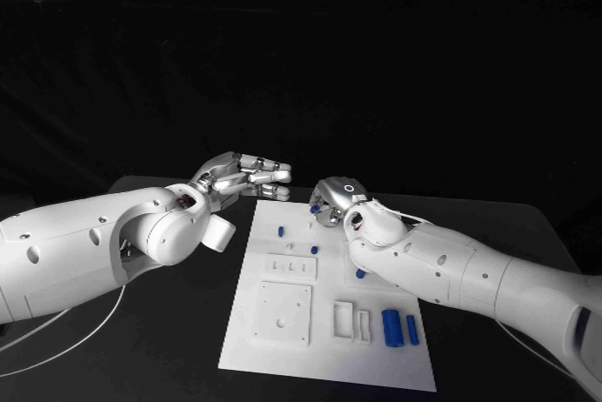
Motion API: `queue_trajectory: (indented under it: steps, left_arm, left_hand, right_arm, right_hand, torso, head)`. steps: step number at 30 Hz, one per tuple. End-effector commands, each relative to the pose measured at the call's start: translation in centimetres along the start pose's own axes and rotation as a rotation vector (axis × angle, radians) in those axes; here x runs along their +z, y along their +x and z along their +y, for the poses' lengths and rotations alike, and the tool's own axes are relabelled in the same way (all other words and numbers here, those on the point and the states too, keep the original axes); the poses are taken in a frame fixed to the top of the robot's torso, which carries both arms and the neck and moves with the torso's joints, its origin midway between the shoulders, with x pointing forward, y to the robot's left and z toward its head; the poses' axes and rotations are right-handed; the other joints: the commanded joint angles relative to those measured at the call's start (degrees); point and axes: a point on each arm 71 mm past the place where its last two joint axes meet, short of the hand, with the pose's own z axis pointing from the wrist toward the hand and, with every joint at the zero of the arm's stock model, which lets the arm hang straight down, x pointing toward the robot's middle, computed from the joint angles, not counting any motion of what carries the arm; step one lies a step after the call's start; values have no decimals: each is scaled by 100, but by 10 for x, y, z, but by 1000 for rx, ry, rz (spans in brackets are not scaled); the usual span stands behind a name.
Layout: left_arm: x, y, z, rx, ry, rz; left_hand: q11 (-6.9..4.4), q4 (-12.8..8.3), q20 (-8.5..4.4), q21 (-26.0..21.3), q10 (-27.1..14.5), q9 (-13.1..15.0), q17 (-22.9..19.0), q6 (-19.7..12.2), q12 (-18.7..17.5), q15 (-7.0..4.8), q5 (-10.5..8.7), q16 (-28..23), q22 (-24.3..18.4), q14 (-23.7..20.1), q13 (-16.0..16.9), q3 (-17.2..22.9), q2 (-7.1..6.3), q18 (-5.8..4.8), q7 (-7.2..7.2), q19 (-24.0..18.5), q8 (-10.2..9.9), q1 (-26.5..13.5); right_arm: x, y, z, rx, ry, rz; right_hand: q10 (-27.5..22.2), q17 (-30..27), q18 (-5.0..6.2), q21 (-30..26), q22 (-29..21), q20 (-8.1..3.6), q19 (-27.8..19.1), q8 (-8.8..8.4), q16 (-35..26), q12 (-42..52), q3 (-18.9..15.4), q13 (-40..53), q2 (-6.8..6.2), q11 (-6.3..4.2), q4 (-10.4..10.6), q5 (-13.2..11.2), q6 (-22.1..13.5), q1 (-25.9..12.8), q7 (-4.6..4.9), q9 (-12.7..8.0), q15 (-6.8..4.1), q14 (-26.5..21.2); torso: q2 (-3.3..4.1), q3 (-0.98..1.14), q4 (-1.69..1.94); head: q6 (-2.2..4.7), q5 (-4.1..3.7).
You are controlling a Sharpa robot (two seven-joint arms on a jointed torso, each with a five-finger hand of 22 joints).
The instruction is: Assemble the parts on the task board
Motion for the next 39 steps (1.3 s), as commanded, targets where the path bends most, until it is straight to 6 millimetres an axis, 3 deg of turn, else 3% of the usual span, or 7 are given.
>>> queue_trajectory:
  steps: [1, 20, 24, 29, 32, 35, 39]
  left_arm:
    - [1, 3, -3, 1, 10, 21]
    - [5, 4, -3, 7, 10, 24]
    - [5, 4, -3, 8, 10, 24]
    - [5, 2, -3, 9, 9, 20]
    - [4, 1, -3, 11, 8, 16]
    - [3, -1, -3, 15, 7, 10]
    - [-1, -7, -2, 21, 4, -6]
  left_hand:
    - [7, 12, 43, -38, -37, 9, -8, -33, -19, -1, -27, -12, -1, -30, 5, 30, 1, -13, -2, 2, -17, -15]
    - [7, 12, 43, -38, -37, 9, -8, -33, -19, -1, -27, -12, -1, -30, 5, 30, 1, -13, -2, 2, -17, -15]
    - [10, 19, 45, -39, -47, 8, -8, -40, -20, 1, -30, -13, -1, -34, 4, 29, 2, -12, 0, 1, -18, -19]
    - [10, 19, 45, -39, -47, 8, -8, -40, -20, 1, -30, -13, -1, -34, 4, 29, 2, -12, 0, 1, -18, -19]
    - [10, 19, 45, -39, -47, 8, -8, -40, -20, 1, -30, -13, -1, -34, 4, 29, 2, -12, 0, 1, -18, -19]
    - [16, 18, 46, -40, -64, 10, -9, -37, -23, 4, -28, -14, -1, -39, 4, 32, 6, -12, 0, -1, -16, -17]
    - [16, 18, 49, -44, -72, 10, -9, -33, -19, 5, -33, -13, -2, -45, 5, 30, -3, -11, -1, -7, -16, -18]
  right_arm:
    - [0, 2, -1, -19, 4, 11]
    - [3, 10, -5, -27, 17, 85]
    - [4, 9, -5, 8, 22, 63]
    - [3, 6, -7, 43, 28, 17]
    - [0, 2, -11, 69, 35, -11]
    - [-5, -2, -17, 88, 39, -31]
    - [-13, -11, -28, 113, 56, -50]
  right_hand:
    - [99, 11, 85, -76, 56, -8, 45, 18, -29, 13, 48, 11, -26, -68, 8, 14, 55, 16, 0, -6, -34, 22]
    - [-53, -14, 84, -171, 117, 17, 32, 3, -65, 5, 22, 1, -10, -24, 17, 17, -77, -42, 39, -31, 5, 11]
    - [-1127, -62, 162, -273, 62, 172, -7, -9, -126, -6, -51, -26, -342, 284, 56, 5, -845, -260, 228, -257, 228, -4]
    - [-1906, -217, 360, -511, -142, 377, 12, -3, -304, 4, -593, -24, -618, 462, 176, 12, -1411, 5, 193, -277, 363, -65]
    - [-2952, -413, 423, -722, -323, 477, -12, -37, -559, -29, -849, -57, -902, 564, 500, 25, -2687, 475, 154, -314, 427, -132]
    - [-3018, -500, 445, -807, -399, 485, 54, -38, -623, -37, -911, -63, -1002, 567, 733, 73, -2732, 688, 156, -315, 418, -88]
    - [-1920, -435, 392, -812, -362, 385, 125, -30, -530, 53, -1005, -21, -869, 450, 642, 147, -2491, 595, 267, -306, 323, -54]
  torso:
    - [3, -1, 9]
    - [6, -13, -14]
    - [15, -12, -6]
    - [1, -12, -11]
    - [-12, -20, -8]
    - [-21, -11, -25]
    - [-48, -3, -73]
  head:
    - [-10, -9]
    - [-56, -9]
    - [-39, -7]
    - [-54, 8]
    - [-32, -1]
    - [-33, 27]
    - [-26, 60]
